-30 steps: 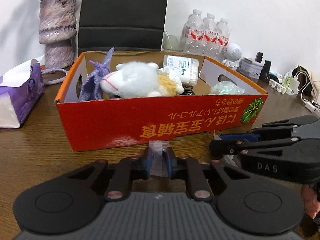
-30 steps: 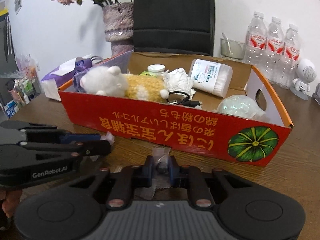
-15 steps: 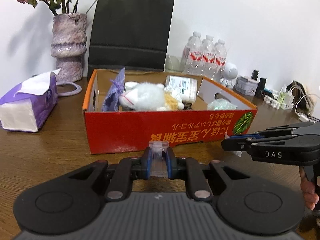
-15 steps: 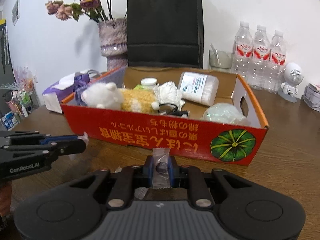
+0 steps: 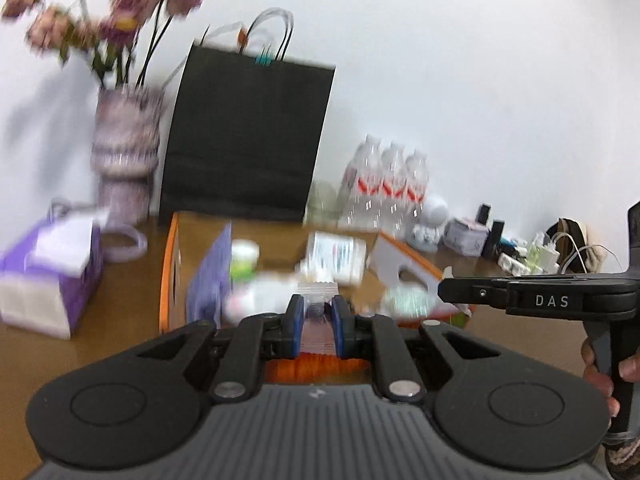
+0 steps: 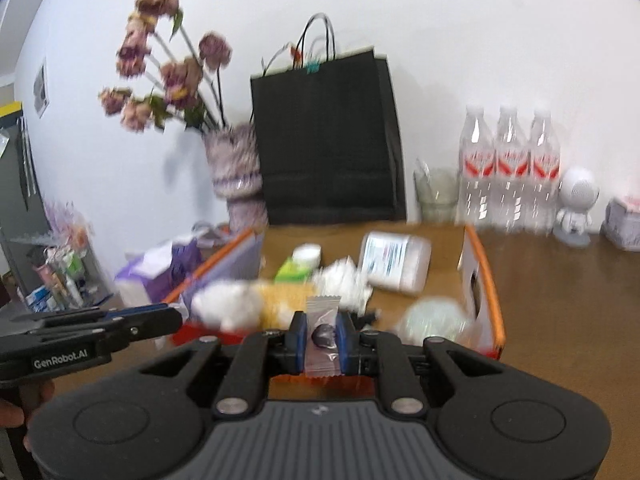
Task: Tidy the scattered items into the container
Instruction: 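Carry both candies into the box and open both tools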
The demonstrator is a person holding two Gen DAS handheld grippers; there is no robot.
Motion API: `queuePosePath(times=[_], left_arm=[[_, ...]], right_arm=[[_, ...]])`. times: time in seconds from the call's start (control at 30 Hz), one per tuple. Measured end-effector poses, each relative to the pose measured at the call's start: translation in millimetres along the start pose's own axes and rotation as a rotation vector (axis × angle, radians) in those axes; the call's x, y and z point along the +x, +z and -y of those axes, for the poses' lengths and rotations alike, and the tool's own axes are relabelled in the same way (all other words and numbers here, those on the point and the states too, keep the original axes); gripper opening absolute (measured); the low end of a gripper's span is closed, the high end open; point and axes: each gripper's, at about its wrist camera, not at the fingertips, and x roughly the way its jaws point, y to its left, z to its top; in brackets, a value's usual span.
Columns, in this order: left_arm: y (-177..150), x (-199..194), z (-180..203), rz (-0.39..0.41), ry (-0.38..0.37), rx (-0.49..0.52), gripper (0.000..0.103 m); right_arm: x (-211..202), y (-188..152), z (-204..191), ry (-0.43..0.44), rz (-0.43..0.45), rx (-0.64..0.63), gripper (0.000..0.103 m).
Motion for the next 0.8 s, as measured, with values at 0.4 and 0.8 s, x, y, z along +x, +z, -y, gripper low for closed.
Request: queuePosePath(times=[0.4,0.8], left_arm=[[43.8,72.2,2.7,0.075,0.104,-0.091,0.015],[29.4,102.5,-9.4,-0.008,0.188,-0.072,0.023]], right_arm=[[47.0,44.8,11.4,-0.069,0.053,0.017,0.014],[87.3,26.6,23.2,-0.120,-0.063,0.009,0.016]])
